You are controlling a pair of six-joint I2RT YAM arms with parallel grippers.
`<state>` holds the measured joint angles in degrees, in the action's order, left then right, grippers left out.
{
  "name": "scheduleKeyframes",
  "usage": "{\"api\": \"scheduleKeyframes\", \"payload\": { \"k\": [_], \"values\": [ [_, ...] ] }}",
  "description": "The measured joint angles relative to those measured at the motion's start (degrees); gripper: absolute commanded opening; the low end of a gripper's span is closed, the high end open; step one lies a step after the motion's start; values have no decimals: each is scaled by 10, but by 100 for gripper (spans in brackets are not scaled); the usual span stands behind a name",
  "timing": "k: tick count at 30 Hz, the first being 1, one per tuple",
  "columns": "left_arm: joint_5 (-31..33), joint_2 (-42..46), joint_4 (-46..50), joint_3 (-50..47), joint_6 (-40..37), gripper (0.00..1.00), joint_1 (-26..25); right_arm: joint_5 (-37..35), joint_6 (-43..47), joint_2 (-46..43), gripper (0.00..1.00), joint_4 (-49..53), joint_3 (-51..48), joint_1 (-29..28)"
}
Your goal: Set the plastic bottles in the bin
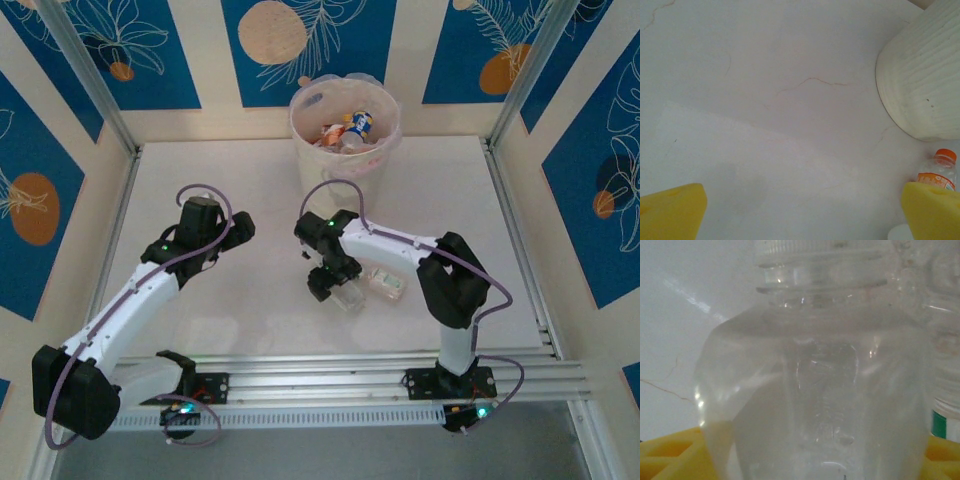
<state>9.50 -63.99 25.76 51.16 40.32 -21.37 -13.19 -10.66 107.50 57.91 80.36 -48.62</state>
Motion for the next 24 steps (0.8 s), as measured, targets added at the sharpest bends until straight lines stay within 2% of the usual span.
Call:
{"api": "scheduleKeyframes", "payload": {
  "k": [5, 13, 20, 24],
  "values": [
    [2, 0, 0, 0, 0, 100, 0, 7, 0, 16, 68, -5, 0, 0],
    [11, 0, 0, 0, 0, 100, 0, 24, -2, 23, 49, -15, 3, 0],
    [17, 0, 2, 0, 0, 100, 0, 45, -2, 17, 43, -17, 17, 0],
    [22, 1, 5, 0, -2, 100, 0, 54, -3, -17, 38, -16, 41, 0]
  ]
}}
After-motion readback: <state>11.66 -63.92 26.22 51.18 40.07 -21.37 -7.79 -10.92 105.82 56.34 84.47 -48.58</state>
